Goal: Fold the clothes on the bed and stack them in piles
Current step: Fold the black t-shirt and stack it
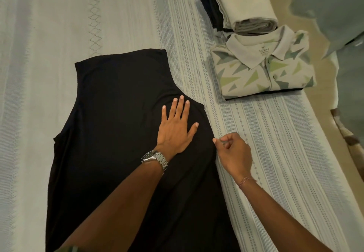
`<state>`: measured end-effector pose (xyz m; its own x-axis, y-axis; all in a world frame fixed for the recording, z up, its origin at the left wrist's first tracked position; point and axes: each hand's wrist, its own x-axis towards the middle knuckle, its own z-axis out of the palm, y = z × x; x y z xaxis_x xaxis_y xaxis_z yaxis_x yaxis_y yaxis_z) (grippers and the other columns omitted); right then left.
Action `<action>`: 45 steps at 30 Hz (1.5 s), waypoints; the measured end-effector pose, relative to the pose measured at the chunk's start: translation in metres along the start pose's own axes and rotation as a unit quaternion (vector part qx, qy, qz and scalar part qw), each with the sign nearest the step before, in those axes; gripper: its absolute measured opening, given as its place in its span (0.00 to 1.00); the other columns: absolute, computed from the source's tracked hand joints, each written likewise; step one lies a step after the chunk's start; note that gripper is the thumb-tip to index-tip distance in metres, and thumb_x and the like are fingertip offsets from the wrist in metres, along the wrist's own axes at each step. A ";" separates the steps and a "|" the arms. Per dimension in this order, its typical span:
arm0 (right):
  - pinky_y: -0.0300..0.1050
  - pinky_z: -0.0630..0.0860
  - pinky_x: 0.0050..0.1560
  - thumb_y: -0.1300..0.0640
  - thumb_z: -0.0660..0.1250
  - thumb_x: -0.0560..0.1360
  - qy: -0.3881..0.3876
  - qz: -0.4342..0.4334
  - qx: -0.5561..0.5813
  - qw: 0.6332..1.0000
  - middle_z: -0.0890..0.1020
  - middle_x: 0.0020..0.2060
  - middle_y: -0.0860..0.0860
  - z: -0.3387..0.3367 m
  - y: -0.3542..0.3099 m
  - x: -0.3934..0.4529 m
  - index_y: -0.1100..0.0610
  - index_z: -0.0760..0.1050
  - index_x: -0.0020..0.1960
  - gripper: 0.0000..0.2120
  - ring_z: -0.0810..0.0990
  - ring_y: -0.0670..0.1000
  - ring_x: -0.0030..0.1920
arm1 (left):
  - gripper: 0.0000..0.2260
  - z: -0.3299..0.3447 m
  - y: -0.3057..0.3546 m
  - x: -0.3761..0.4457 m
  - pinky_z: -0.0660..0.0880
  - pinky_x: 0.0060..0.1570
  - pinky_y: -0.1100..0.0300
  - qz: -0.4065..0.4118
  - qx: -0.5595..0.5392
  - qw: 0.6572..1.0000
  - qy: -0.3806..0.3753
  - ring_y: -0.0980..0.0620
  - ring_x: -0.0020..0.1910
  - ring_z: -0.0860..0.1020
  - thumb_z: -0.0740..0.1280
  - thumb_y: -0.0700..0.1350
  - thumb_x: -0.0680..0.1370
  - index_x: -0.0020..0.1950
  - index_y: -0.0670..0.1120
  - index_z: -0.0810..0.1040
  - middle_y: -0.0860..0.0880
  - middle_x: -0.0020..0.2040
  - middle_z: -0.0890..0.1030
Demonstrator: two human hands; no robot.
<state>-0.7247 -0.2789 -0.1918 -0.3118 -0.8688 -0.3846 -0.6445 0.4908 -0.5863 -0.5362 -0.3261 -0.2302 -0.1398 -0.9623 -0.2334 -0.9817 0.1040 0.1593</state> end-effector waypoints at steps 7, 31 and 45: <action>0.37 0.74 0.43 0.50 0.72 0.78 -0.031 -0.192 -0.022 0.981 0.75 0.44 0.42 0.041 -0.059 -0.037 0.47 0.73 0.51 0.08 0.77 0.44 0.43 | 0.24 -0.029 -0.074 -0.057 0.67 0.73 0.46 -0.090 -0.083 0.986 0.116 0.45 0.74 0.68 0.58 0.52 0.84 0.77 0.42 0.66 0.43 0.76 0.69; 0.50 0.71 0.62 0.50 0.66 0.81 -0.297 -0.525 -0.384 0.699 0.75 0.61 0.53 0.294 -0.310 -0.114 0.52 0.77 0.63 0.12 0.71 0.55 0.62 | 0.08 -0.032 -0.346 -0.200 0.64 0.24 0.72 -0.352 -0.573 0.736 0.077 0.62 0.21 0.68 0.73 0.47 0.78 0.47 0.43 0.88 0.60 0.22 0.73; 0.37 0.74 0.47 0.57 0.68 0.81 -0.349 -0.411 -0.166 0.825 0.82 0.46 0.46 0.320 -0.329 -0.110 0.55 0.79 0.51 0.02 0.79 0.43 0.45 | 0.30 -0.037 -0.356 -0.198 0.61 0.22 0.66 -0.379 -0.633 0.674 0.022 0.57 0.21 0.64 0.58 0.69 0.80 0.49 0.45 0.86 0.50 0.25 0.70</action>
<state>-0.2548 -0.3241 -0.1844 0.7303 -0.5926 -0.3399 -0.6301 -0.3920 -0.6703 -0.1543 -0.1817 -0.2056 0.3719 -0.6282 -0.6834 0.1327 -0.6927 0.7089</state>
